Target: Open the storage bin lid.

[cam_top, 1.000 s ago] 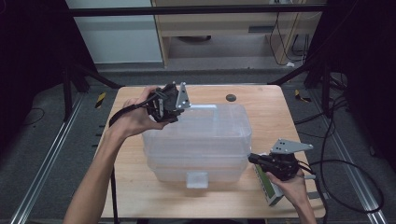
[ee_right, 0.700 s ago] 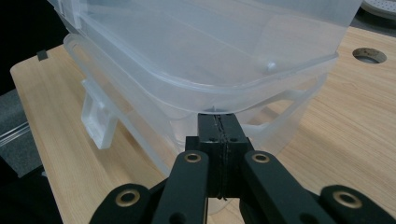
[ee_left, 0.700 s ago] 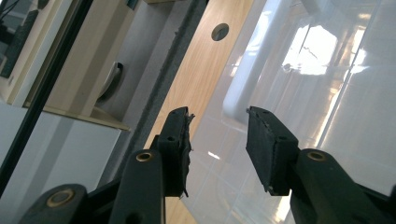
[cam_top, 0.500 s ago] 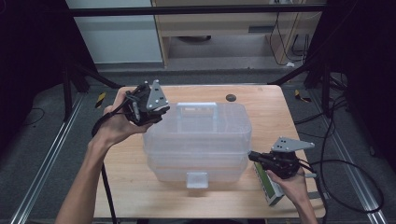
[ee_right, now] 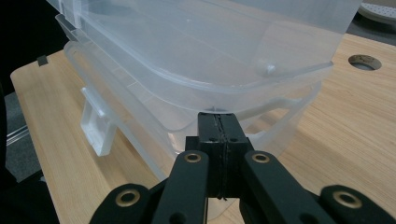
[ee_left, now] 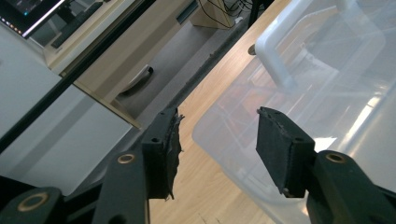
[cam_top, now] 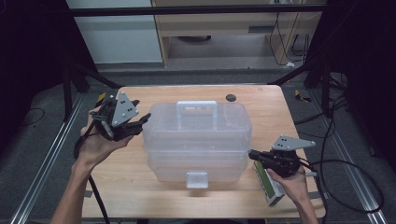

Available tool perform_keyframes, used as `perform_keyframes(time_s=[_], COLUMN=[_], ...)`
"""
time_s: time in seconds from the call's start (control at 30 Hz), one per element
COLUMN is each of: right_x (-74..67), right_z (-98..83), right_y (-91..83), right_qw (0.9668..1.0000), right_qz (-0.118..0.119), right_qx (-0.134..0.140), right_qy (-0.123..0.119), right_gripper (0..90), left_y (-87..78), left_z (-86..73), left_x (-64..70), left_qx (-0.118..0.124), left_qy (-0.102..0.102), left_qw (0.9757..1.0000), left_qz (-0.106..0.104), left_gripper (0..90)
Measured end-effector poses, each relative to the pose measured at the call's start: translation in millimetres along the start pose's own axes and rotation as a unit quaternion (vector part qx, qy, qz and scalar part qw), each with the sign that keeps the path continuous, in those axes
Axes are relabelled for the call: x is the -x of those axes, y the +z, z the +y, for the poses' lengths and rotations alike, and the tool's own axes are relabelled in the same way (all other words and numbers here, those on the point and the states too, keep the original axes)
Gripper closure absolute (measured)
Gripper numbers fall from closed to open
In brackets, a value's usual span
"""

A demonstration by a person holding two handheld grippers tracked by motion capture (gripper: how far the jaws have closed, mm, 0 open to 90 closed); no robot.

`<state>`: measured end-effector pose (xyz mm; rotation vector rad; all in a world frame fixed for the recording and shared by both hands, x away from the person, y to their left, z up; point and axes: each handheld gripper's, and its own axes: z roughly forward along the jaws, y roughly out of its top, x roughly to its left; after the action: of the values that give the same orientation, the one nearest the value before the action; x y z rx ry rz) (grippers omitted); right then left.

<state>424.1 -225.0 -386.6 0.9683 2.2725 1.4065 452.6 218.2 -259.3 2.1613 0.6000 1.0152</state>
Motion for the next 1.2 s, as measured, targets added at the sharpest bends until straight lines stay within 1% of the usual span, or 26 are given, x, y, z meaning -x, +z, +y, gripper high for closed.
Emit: perform_keyframes(time_s=[0.03, 0.07, 0.13, 0.17, 0.23, 0.27, 0.33, 0.37, 0.4, 0.43, 0.47, 0.5, 0.53, 0.57, 0.6, 0.67, 0.73, 0.77, 0.8, 0.83, 0.97, 1.0, 1.07, 1.1, 1.17, 1.2], right_x=[0.0, 0.0, 0.7, 0.8, 0.9, 0.9, 0.8, 0.8, 0.9, 0.9, 0.9, 0.9, 0.9, 1.0, 1.0, 1.4, 1.2, 1.2, 1.3, 1.3, 1.7, 1.7, 1.8, 1.8, 1.1, 1.2], right_z=[0.1, 0.1, 0.4, 0.4, 0.6, 0.6, 1.0, 1.0, 1.4, 1.4, 1.8, 1.9, 1.9, 2.8, 2.8, 3.1, 3.1, 3.1, 3.1, 3.2, 3.7, 3.7, 4.6, 4.6, 5.6, 5.8], right_y=[0.0, 0.0, 0.7, 0.9, 0.9, 0.9, 0.9, 0.9, 0.9, 0.9, 0.9, 1.0, 1.0, 0.6, 0.6, 0.5, 0.5, 0.5, 0.3, 0.3, 0.2, 0.2, 0.1, 0.1, 0.0, -0.1], right_qw=[1.0000, 1.0000, 1.0000, 1.0000, 1.0000, 1.0000, 1.0000, 1.0000, 1.0000, 1.0000, 1.0000, 1.0000, 1.0000, 1.0000, 1.0000, 1.0000, 1.0000, 1.0000, 1.0000, 1.0000, 1.0000, 1.0000, 1.0000, 1.0000, 1.0000, 1.0000], right_qz=[0.000, 0.000, -0.001, 0.000, -0.001, -0.001, -0.002, -0.002, -0.003, -0.003, -0.003, -0.003, -0.003, -0.005, -0.005, -0.004, -0.005, -0.005, -0.005, -0.005, -0.004, -0.004, -0.005, -0.005, -0.008, -0.008], right_qx=[0.000, 0.000, 0.001, 0.000, 0.000, 0.000, 0.000, 0.000, 0.001, 0.001, 0.001, 0.002, 0.002, 0.003, 0.003, 0.005, 0.004, 0.004, 0.004, 0.004, 0.005, 0.005, 0.005, 0.005, 0.005, 0.006], right_qy=[0.000, 0.000, 0.001, 0.001, 0.001, 0.001, 0.001, 0.001, 0.000, 0.000, 0.000, 0.000, 0.000, 0.000, 0.000, 0.002, 0.001, 0.001, 0.000, 0.000, 0.002, 0.002, 0.000, 0.000, -0.002, -0.001], right_gripper=[90.0, 90.0, 90.0, 90.0, 90.0, 90.0, 90.0, 90.0, 90.0, 90.0, 90.0, 90.0, 90.0, 90.0, 90.0, 90.0, 90.0, 90.0, 90.0, 90.0, 90.0, 90.0, 90.0, 90.0, 90.0, 90.0], left_y=[-0.6, -0.6, -2.9, -2.9, -5.1, -5.1, -7.8, -7.8, -10.4, -10.4, -12.8, -14.2, -14.2, -16.4, -16.4, -18.3, -17.7, -17.7, -16.1, -16.1, -10.5, -8.0, -1.5, -1.5, 5.1, 7.6], left_z=[-3.5, -3.5, -12.7, -12.7, -23.9, -23.9, -37.9, -37.9, -48.1, -48.1, -57.9, -62.3, -62.3, -70.5, -70.5, -81.0, -87.4, -87.4, -94.9, -94.9, -109.2, -113.0, -120.1, -120.1, -125.4, -126.5], left_x=[0.4, 0.4, 1.2, 1.2, 4.2, 4.2, 8.3, 8.3, 10.6, 10.6, 11.1, 11.1, 11.1, 11.7, 11.7, 13.9, 16.8, 16.8, 20.3, 20.3, 27.4, 29.3, 34.2, 34.2, 39.6, 41.4], left_qx=[0.001, 0.001, -0.004, -0.004, -0.001, -0.001, -0.005, -0.005, -0.007, -0.007, -0.005, -0.002, -0.002, 0.006, 0.006, 0.017, 0.010, 0.010, 0.009, 0.009, -0.001, -0.001, 0.002, 0.002, 0.012, 0.011], left_qy=[-0.005, -0.005, -0.012, -0.012, -0.025, -0.025, -0.036, -0.036, -0.045, -0.045, -0.057, -0.061, -0.061, -0.061, -0.061, -0.064, -0.061, -0.061, -0.062, -0.062, -0.075, -0.083, -0.095, -0.095, -0.104, -0.109], left_qw=[1.0000, 1.0000, 0.9999, 0.9999, 0.9997, 0.9997, 0.9993, 0.9993, 0.9988, 0.9988, 0.9982, 0.9980, 0.9980, 0.9981, 0.9981, 0.9977, 0.9980, 0.9980, 0.9980, 0.9980, 0.9971, 0.9965, 0.9954, 0.9954, 0.9945, 0.9940], left_qz=[0.002, 0.002, 0.007, 0.007, 0.006, 0.006, 0.012, 0.012, 0.016, 0.016, 0.016, 0.014, 0.014, 0.013, 0.013, 0.013, 0.012, 0.012, 0.009, 0.009, 0.008, 0.008, 0.001, 0.001, -0.004, -0.007], left_gripper=[47.5, 46.6, 46.1, 45.7, 43.8, 43.3, 41.4, 41.2, 40.7, 40.6, 40.6, 40.6, 40.6, 40.6, 40.6, 40.7, 40.7, 40.7, 40.2, 40.1, 38.8, 38.8, 37.2, 37.1, 37.1, 37.1])
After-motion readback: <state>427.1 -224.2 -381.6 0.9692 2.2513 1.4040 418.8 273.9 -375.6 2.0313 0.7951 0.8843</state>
